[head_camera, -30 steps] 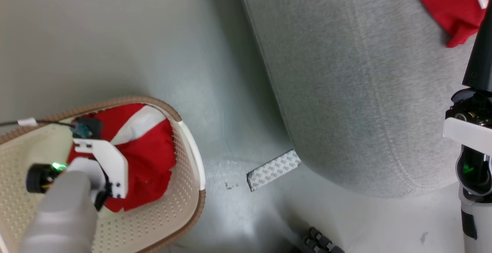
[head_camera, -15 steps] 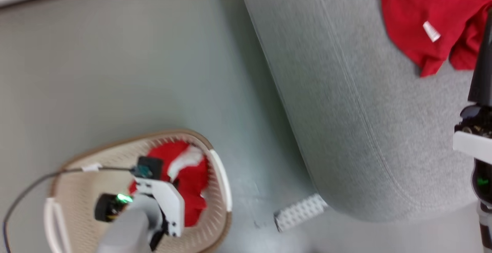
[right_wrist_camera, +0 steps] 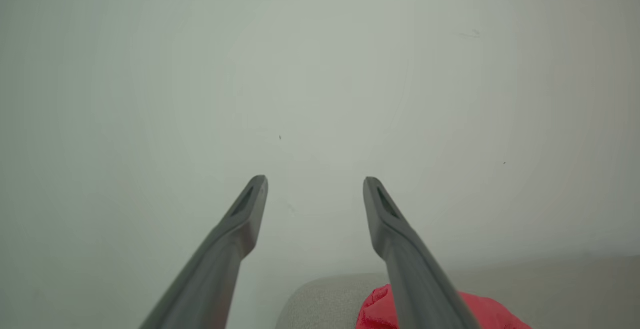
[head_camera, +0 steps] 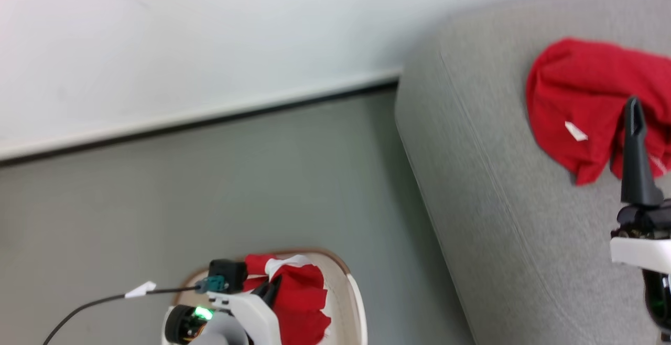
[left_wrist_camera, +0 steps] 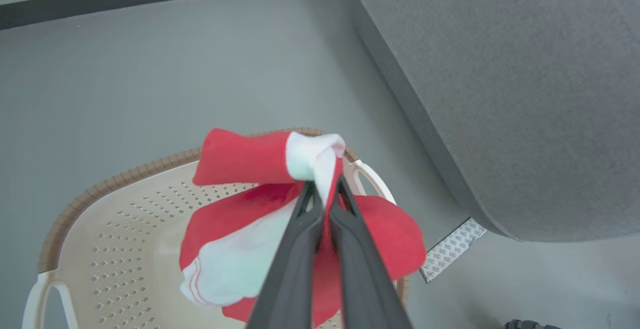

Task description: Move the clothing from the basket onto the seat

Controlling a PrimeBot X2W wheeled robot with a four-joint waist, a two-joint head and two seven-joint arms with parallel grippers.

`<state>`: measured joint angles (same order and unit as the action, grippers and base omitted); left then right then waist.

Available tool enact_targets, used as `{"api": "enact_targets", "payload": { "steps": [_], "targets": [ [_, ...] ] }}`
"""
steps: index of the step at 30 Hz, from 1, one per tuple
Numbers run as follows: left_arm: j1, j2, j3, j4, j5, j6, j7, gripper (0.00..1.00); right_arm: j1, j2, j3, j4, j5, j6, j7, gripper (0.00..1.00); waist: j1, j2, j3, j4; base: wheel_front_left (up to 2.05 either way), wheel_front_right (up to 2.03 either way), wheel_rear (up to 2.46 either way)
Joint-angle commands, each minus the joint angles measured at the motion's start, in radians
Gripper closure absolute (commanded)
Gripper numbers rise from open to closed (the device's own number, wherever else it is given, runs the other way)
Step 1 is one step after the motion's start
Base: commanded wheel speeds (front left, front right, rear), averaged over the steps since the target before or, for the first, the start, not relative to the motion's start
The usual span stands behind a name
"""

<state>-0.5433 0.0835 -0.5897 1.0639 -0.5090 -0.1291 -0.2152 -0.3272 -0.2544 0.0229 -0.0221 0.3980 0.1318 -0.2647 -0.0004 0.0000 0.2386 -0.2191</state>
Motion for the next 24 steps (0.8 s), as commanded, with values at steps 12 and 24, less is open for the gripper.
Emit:
{"api": "enact_targets", "payload": {
  "steps": [12, 24],
  "targets": [
    [0.069, 0.097, -0.024, -0.307, -0.07, 0.001, -0.047, 1.0, 0.136, -0.013, 0.023, 0.055, 0.023, -0.002, 0.001, 0.0, 0.0004, 0.0, -0.256, 0.126, 0.0, 0.0, 0.0],
    [0.035, 0.183, 0.029, -0.768, -0.063, 0.097, 0.027, 1.0, 0.183, 0.018, 0.125, 0.105, 0.05, -0.002, 0.001, 0.0, 0.0004, 0.0, -0.283, 0.144, 0.0, 0.0, 0.0]
  ]
}}
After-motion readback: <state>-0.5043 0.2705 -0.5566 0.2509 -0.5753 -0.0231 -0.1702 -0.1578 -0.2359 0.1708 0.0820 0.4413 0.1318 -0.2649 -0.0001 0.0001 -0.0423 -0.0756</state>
